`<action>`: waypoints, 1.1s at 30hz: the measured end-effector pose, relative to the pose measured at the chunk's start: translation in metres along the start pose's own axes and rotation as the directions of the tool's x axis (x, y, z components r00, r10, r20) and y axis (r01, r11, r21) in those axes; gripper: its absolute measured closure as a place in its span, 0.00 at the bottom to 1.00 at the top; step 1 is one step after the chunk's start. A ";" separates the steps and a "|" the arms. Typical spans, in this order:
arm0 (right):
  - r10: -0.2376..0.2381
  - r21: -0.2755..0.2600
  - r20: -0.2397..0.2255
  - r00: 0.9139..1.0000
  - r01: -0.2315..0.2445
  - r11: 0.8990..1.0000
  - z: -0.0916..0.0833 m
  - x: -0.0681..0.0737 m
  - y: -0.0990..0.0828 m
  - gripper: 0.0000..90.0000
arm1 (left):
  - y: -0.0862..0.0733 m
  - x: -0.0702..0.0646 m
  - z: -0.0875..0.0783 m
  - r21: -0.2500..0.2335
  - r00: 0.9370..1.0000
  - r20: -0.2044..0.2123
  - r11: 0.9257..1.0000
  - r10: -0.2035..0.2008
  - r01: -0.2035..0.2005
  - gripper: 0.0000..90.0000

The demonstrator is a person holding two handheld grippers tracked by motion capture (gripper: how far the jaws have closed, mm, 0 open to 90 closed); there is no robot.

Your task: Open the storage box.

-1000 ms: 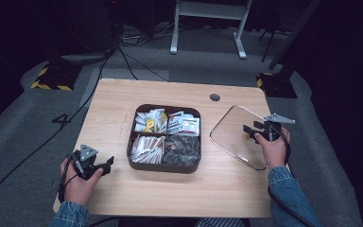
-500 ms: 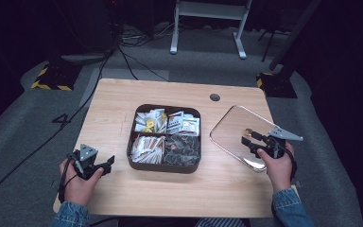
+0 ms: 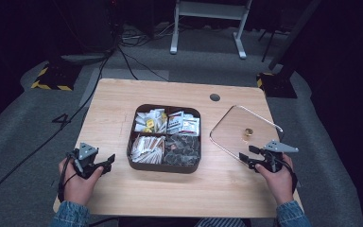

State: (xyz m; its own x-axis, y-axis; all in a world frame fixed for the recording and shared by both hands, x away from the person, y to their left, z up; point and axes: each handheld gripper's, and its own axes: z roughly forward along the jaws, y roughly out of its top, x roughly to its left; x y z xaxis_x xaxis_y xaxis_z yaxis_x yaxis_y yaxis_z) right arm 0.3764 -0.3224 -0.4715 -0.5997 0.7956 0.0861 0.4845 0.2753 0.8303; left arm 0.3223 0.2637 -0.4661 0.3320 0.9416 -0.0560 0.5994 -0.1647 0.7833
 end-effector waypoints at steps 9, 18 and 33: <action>-0.110 0.104 -0.047 0.993 0.115 0.988 0.020 0.024 -0.018 0.44 | 0.012 -0.004 -0.004 -0.026 1.000 0.022 1.000 -0.011 0.011 0.35; -0.150 0.130 -0.066 0.986 0.158 0.979 0.027 0.031 -0.024 0.39 | 0.019 -0.003 -0.009 -0.050 0.999 0.043 0.998 -0.026 0.028 0.35; -0.153 0.128 -0.074 0.985 0.161 0.979 0.028 0.031 -0.024 0.38 | 0.039 -0.018 -0.011 -0.089 0.996 0.093 0.996 -0.012 0.020 0.39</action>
State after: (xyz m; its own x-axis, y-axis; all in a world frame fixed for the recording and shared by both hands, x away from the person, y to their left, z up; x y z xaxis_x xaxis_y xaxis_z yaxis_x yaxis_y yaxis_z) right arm 0.3637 -0.2894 -0.5043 -0.7121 0.7021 -0.0014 0.4590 0.4670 0.7558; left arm 0.3320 0.2434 -0.4277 0.3911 0.9121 -0.1228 0.5389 -0.1187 0.8340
